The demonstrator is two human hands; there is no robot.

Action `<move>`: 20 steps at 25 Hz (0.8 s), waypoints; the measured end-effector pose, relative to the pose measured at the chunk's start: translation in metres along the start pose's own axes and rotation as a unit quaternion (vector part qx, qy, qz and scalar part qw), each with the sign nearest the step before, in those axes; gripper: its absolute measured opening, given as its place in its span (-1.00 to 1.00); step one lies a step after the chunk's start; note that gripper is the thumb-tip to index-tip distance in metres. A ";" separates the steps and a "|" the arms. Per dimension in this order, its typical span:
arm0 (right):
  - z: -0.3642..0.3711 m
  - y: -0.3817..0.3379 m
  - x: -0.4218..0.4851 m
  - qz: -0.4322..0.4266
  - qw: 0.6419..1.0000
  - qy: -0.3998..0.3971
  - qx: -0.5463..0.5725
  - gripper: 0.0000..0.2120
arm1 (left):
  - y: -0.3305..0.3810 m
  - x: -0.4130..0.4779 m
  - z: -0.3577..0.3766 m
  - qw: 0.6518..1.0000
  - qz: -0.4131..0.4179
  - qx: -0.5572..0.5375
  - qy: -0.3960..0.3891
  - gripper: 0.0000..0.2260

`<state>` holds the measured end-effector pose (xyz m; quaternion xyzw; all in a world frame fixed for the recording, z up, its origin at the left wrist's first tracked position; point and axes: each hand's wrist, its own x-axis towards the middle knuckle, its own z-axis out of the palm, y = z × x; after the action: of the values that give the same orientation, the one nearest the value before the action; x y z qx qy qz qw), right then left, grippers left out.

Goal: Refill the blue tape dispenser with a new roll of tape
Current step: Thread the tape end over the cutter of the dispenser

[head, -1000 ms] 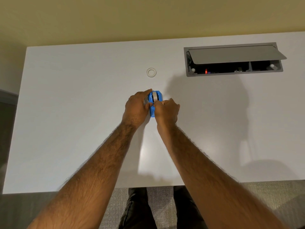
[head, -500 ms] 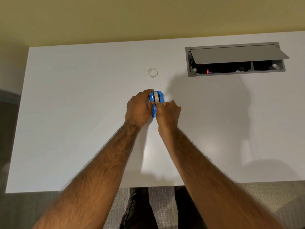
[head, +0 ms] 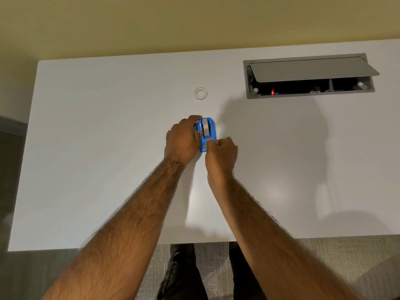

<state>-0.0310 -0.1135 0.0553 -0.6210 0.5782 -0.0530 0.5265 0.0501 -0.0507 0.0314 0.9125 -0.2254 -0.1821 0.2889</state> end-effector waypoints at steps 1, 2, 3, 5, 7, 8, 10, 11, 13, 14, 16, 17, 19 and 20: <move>0.000 0.002 -0.001 -0.002 1.000 0.000 0.000 -0.68 | 0.000 0.000 0.000 1.000 0.000 -0.004 0.000 -0.65; 0.000 0.004 -0.003 -0.003 1.000 0.001 0.002 -0.68 | 0.000 0.000 0.000 1.000 0.000 -0.007 0.001 -0.65; 0.001 0.006 -0.004 -0.001 1.000 0.002 0.004 -0.68 | 0.001 0.000 0.000 1.000 0.001 -0.007 0.001 -0.65; 0.001 0.007 -0.005 0.007 1.000 0.009 0.003 -0.69 | 0.001 -0.001 0.000 1.000 0.000 -0.002 0.004 -0.65; 0.001 0.006 -0.007 0.017 1.000 0.021 0.003 -0.69 | 0.001 -0.001 0.001 1.000 0.000 -0.003 0.006 -0.66; 0.001 0.006 -0.007 0.021 0.999 0.026 0.000 -0.70 | 0.002 -0.001 0.001 1.000 -0.001 -0.003 0.005 -0.65; 0.002 0.009 -0.005 0.040 0.999 0.035 -0.003 -0.82 | 0.001 0.000 0.001 1.000 -0.001 -0.003 0.003 -0.66; 0.002 0.011 -0.004 0.053 0.998 0.034 0.007 -0.88 | 0.000 0.000 0.000 1.000 0.000 -0.004 0.003 -0.66; 0.004 0.016 -0.004 0.049 0.998 0.016 0.040 -0.87 | -0.001 0.001 0.000 1.000 0.002 -0.007 0.002 -0.67; 0.004 0.017 -0.005 0.039 0.998 0.006 0.053 -0.89 | 0.000 0.001 0.001 1.000 0.001 -0.007 0.001 -0.67; 0.003 0.020 -0.007 0.032 0.997 -0.004 0.072 -0.92 | 0.000 0.002 0.001 1.000 -0.003 -0.004 -0.004 -0.67; 0.003 0.021 -0.007 0.035 0.996 -0.007 0.079 -0.92 | -0.001 0.002 0.001 1.000 -0.004 -0.003 -0.004 -0.67; 0.002 0.021 -0.006 0.041 0.995 -0.012 0.090 -0.91 | -0.002 0.002 0.002 1.000 -0.005 -0.005 -0.005 -0.67; 0.001 0.022 -0.005 0.042 0.995 -0.016 0.094 -0.91 | -0.002 0.002 0.003 1.000 -0.006 -0.006 -0.005 -0.66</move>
<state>-0.0465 -0.1041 0.0414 -0.5445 0.5878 -0.0750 0.5936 0.0510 -0.0516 0.0277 0.9111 -0.2206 -0.1898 0.2920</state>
